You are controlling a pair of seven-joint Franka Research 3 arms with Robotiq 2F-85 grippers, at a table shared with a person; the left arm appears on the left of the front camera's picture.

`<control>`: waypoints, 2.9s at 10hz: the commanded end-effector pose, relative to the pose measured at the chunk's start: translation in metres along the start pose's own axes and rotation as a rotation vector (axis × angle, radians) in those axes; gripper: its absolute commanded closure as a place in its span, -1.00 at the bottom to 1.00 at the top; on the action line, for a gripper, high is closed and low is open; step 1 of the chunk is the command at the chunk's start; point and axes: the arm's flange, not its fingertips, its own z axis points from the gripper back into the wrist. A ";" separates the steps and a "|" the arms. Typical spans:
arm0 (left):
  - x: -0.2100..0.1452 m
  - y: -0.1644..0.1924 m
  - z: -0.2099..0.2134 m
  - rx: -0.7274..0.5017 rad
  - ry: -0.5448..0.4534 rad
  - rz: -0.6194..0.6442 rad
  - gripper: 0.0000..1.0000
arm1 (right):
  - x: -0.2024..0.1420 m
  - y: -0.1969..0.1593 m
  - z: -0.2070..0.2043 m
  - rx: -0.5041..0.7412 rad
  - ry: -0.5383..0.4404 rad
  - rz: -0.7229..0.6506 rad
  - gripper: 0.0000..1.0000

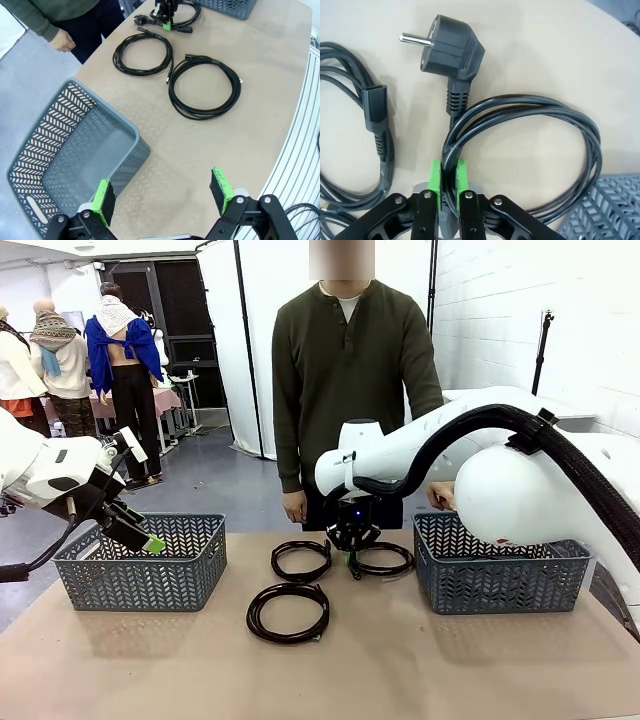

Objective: Organize the cables according to human instructions.
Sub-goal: Pick up a bundle of cables and place it in the basket indicated by the human.

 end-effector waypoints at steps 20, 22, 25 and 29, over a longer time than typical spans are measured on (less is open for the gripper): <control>0.000 0.002 -0.001 -0.007 -0.012 0.007 -1.00 | -0.078 0.013 0.180 -0.018 0.098 0.904 1.00; 0.000 0.002 -0.001 -0.007 -0.012 0.007 -1.00 | -0.078 0.013 0.180 -0.018 0.098 0.904 1.00; 0.000 0.002 -0.001 -0.007 -0.012 0.007 -1.00 | -0.078 0.013 0.180 -0.018 0.098 0.904 1.00; 0.000 0.002 -0.001 -0.007 -0.012 0.007 -1.00 | -0.104 -0.002 0.194 -0.020 0.100 1.041 1.00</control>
